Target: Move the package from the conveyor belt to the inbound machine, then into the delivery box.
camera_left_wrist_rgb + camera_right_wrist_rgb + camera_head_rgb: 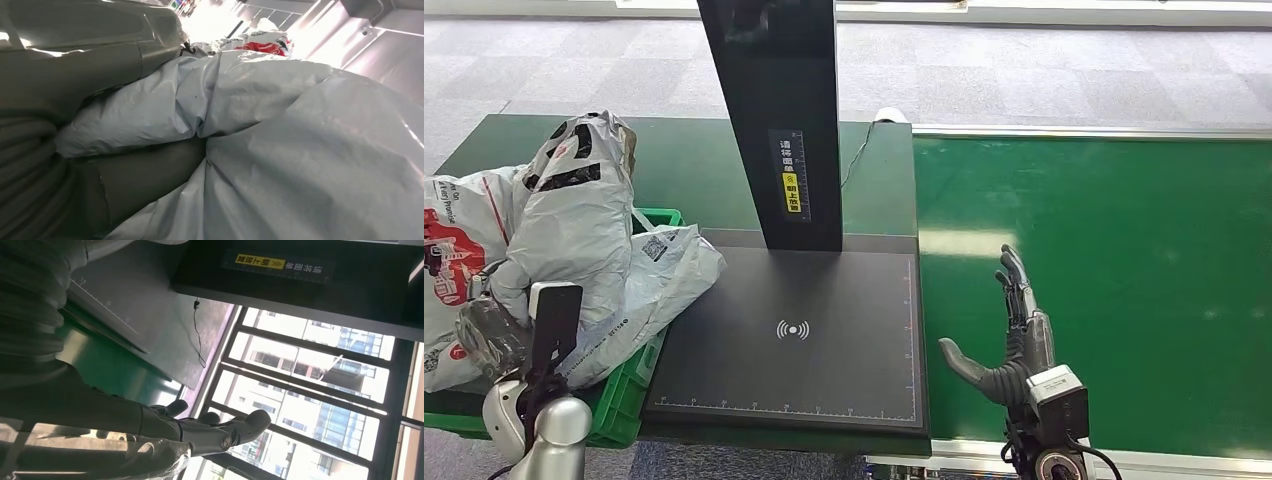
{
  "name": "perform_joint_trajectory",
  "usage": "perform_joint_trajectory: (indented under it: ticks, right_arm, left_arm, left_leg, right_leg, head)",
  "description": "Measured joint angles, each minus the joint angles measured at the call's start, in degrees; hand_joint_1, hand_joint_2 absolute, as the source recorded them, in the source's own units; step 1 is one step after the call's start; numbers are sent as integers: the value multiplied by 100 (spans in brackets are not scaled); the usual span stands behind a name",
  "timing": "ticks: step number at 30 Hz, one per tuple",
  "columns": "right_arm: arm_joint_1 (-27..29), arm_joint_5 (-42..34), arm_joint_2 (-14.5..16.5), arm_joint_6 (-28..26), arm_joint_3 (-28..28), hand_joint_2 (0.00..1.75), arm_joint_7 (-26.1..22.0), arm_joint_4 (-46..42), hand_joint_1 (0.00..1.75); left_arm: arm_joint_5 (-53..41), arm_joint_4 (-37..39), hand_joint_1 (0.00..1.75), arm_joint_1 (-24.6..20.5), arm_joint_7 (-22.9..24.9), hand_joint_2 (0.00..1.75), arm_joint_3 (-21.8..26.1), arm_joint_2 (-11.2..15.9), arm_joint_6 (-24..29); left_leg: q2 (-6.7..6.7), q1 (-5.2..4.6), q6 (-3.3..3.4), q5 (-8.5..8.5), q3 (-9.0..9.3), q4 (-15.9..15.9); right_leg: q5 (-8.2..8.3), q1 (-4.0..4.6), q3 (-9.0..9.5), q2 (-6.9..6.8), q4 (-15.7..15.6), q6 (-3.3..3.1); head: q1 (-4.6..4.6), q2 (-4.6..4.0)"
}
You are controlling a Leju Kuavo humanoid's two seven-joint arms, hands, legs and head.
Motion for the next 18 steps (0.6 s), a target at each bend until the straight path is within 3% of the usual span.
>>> perform_joint_trajectory:
  ticks: [3,10,14,18]
  right_arm:
    - [0,0,0,-14,-4,175,-9,2,0]
    - [1,91,10,50,-34,175,-8,3,0]
    - [1,142,49,109,-87,175,-7,4,0]
    - [5,153,57,138,-123,175,-7,7,0]
  left_arm:
    - [-273,-183,175,120,214,175,7,-50,-331]
    - [-1581,-291,175,205,1179,175,5,-50,-1888]
    - [-1962,-289,175,205,1377,175,19,27,-2649]
    - [-1996,-288,175,221,1425,175,65,91,-2933]
  left_leg:
    - [-1,0,0,0,-6,0]
    - [-2,0,1,-2,-12,0]
    - [-4,0,1,-3,-11,-2]
    - [-5,0,1,-3,-6,-3]
  right_leg:
    - [0,0,-5,0,0,0]
    - [0,0,-10,0,0,0]
    - [-1,0,-5,-1,0,0]
    - [-3,-1,6,-1,0,1]
  head:
    - [0,0]
    - [-1,0]
    - [-1,0]
    - [-1,0]
